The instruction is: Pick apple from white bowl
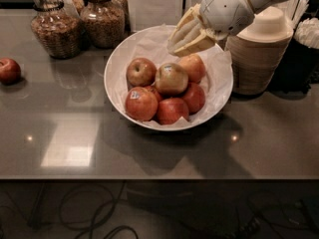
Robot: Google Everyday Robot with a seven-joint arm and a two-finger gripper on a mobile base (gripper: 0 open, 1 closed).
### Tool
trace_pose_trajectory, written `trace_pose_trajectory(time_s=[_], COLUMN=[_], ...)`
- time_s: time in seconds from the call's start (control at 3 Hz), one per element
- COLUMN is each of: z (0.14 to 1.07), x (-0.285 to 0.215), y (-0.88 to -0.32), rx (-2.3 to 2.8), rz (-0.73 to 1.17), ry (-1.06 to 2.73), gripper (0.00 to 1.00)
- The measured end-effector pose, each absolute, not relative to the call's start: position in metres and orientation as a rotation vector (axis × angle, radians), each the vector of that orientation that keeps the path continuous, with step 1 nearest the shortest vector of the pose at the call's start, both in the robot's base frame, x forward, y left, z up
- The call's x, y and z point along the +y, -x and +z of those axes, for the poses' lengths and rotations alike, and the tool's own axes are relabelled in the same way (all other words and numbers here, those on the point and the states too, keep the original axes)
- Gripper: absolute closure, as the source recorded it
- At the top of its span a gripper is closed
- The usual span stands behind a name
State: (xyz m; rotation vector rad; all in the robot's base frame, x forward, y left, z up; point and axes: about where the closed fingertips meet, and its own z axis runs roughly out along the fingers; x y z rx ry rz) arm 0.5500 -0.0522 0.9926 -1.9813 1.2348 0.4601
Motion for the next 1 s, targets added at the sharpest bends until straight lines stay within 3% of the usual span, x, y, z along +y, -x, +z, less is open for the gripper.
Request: trace_pose_trajectory(time_s=[1.0], z=[0.9878], x=[-0.0522], y=[-0.5503], rx=[1.244], rz=[0.469], ry=[1.977], gripper=[0.14])
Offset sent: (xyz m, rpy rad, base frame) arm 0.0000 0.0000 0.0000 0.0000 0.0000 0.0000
